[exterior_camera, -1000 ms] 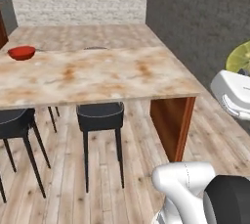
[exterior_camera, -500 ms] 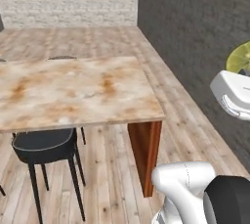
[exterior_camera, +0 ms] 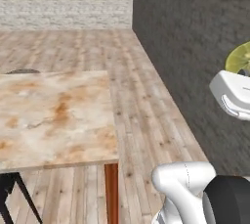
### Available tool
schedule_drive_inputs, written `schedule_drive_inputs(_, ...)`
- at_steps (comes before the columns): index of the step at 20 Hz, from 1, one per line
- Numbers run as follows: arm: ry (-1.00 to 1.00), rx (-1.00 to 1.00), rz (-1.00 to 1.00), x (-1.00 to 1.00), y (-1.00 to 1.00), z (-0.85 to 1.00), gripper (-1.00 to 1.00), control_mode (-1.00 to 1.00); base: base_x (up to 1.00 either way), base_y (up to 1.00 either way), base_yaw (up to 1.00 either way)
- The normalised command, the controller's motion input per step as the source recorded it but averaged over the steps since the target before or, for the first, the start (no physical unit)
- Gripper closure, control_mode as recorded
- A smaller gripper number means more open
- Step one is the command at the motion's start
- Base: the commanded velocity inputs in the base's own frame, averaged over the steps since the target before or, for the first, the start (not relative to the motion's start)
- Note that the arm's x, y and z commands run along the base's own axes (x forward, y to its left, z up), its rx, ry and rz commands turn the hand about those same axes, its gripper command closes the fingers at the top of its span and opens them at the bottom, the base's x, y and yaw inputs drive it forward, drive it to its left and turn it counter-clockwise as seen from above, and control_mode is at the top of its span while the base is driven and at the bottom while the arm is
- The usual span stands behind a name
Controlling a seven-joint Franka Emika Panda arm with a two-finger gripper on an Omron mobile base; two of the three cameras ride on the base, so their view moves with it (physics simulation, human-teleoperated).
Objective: There is a bowl on the dining counter. Grab a lemon wedge from the fridge and place it in the bowl. Then get the liquor bottle and glass cup from the cabinet and place them next to the bowl.
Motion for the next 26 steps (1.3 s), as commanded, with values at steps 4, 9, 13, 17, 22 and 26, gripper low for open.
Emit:
schedule_drive_inputs(4, 0.0, 0.0, 0.0, 0.0, 0.0, 0.0, 1.0, 1.0, 0.76, -0.98, 0.13)
schedule_drive_inputs(9, 0.0, 0.0, 0.0, 0.0, 0.0, 0.0, 1.0, 1.0, 0.89, -0.74, 0.25)
schedule_drive_inputs(13, 0.0, 0.0, 0.0, 0.0, 0.0, 0.0, 1.0, 1.0, 0.91, -0.6, 0.33)
schedule_drive_inputs(17, 0.0, 0.0, 0.0, 0.0, 0.0, 0.0, 1.0, 1.0, 0.9, -0.55, 0.37)
schedule_drive_inputs(22, 0.0, 0.0, 0.0, 0.0, 0.0, 0.0, 1.0, 1.0, 0.88, -0.62, 0.35)
schedule_drive_inputs(26, 0.0, 0.0, 0.0, 0.0, 0.0, 0.0, 1.0, 1.0, 0.84, -0.63, 0.34)
